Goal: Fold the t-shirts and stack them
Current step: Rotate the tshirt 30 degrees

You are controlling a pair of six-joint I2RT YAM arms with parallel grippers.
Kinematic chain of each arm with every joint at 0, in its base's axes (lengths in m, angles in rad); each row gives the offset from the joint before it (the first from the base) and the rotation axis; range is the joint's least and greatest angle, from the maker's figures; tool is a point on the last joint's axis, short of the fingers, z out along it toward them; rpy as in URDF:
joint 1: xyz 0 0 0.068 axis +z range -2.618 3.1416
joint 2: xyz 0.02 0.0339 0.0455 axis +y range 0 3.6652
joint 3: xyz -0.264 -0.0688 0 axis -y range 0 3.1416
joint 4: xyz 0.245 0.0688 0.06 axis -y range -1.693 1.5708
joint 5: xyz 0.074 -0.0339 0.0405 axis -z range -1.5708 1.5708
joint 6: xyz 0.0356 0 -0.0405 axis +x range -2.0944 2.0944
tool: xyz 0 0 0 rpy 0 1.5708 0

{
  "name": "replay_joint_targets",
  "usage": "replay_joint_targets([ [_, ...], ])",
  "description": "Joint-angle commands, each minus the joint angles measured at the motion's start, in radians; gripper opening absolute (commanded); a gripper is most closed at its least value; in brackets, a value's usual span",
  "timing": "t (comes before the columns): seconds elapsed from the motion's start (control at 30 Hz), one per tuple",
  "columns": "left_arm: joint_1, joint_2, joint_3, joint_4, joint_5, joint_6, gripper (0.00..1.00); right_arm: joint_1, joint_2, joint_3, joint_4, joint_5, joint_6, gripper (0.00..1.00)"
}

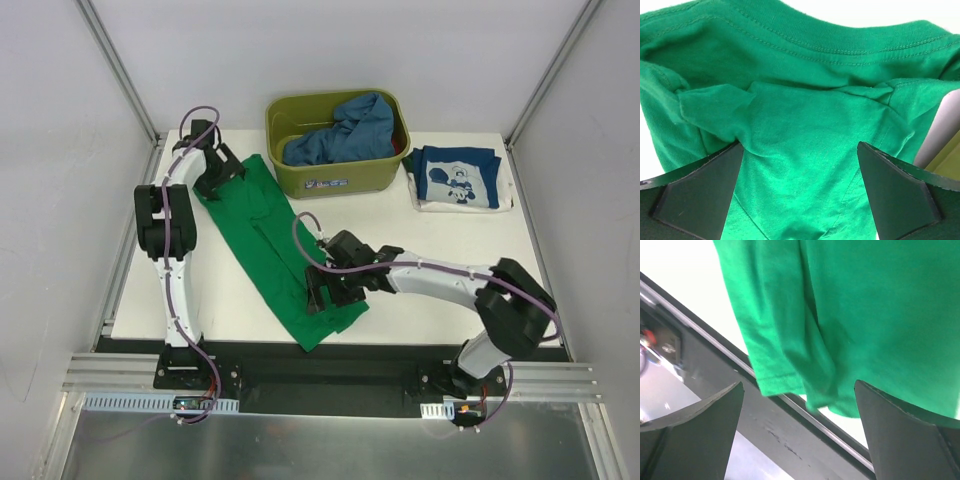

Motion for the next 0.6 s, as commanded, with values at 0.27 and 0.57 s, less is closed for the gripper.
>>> replay_joint_targets([
  [0.27, -0.143, -0.550, -0.209, -0.046, -0.034, 0.089, 0.99, -0.021, -0.501, -0.229, -0.047, 0.319, 0.130, 0.97],
  [0.57, -0.745, -1.109, -0.913, -0.033, -0.250, -0.138, 0.99, -0.147, -0.641, -0.333, -0.184, 0.346, 0.158, 0.97],
])
